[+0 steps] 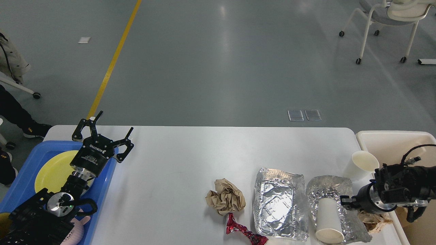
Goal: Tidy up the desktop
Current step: 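Grasp the crumpled foil packet and drop it into the white bin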
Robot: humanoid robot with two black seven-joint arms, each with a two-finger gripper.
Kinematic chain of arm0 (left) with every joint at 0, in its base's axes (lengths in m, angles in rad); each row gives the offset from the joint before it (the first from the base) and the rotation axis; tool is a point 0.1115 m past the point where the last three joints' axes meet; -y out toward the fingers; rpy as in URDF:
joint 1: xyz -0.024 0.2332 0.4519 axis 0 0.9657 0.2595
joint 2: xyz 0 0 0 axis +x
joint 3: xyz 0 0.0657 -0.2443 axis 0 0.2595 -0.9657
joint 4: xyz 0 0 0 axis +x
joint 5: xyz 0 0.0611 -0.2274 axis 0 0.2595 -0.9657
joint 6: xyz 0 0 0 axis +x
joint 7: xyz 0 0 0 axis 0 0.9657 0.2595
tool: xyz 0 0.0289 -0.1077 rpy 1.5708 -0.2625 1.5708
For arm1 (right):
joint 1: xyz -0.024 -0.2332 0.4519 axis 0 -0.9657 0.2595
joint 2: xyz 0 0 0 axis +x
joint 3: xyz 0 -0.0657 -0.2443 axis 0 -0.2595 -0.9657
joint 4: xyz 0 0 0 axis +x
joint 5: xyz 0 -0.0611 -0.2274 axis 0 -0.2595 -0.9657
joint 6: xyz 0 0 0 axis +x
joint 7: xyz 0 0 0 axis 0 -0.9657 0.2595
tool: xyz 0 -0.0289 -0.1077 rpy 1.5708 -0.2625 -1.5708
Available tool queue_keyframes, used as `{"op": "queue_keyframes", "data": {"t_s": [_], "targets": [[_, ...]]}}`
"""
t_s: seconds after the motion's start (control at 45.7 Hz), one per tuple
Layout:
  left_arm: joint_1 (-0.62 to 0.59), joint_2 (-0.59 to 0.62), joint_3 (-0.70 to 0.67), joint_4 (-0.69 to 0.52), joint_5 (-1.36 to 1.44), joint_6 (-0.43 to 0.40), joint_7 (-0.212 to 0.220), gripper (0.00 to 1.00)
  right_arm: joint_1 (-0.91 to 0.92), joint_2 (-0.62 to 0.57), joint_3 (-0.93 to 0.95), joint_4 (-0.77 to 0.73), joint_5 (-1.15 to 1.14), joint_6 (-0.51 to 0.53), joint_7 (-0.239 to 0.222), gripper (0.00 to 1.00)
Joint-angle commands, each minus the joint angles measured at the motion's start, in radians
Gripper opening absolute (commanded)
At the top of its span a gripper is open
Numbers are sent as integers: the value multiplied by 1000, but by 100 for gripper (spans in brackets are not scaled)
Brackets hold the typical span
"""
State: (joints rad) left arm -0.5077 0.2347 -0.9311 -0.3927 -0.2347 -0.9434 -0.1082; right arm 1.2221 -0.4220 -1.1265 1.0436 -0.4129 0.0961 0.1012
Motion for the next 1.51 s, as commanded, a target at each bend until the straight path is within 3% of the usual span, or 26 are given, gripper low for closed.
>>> {"op": "queue_keyframes", "data": {"t_s": [0.0, 0.197, 0.416, 0.503, 0.657, 0.854, 1.094, 1.182, 1.248, 1.335, 1.488], "targets": [[0, 0, 0, 0, 0, 0, 1, 99, 10, -9, 24, 1, 2, 11, 0, 0], [0, 0, 0, 0, 0, 0, 1, 99, 109, -81, 11, 56, 5, 45, 6, 0], [0, 0, -2, 0, 0, 0, 1, 99, 448, -213, -58, 200, 5, 296, 35, 0], [0, 0, -2, 0, 0, 0, 1, 99, 658, -250, -130, 237, 3, 453, 72, 0], [2, 0, -2, 0, 0, 0, 1, 99, 936, -264, -257, 234, -7, 677, 189, 0], [2, 0, -2, 0, 0, 0, 1, 99, 1071, -271, -380, 220, -109, 741, 271, 0], [2, 0, -2, 0, 0, 0, 1, 99, 955, -327, -400, 60, -139, 726, 276, 0], [2, 0, -2, 0, 0, 0, 1, 99, 798, -369, -375, -149, -170, 696, 284, 0], [0, 0, -2, 0, 0, 0, 1, 99, 676, -376, -368, -269, -172, 666, 327, 0], [0, 0, -2, 0, 0, 0, 1, 99, 461, -373, -369, -427, -170, 567, 388, 0], [2, 0, 0, 0, 0, 0, 1, 99, 114, -376, -354, -622, -133, 383, 399, 0]]}}
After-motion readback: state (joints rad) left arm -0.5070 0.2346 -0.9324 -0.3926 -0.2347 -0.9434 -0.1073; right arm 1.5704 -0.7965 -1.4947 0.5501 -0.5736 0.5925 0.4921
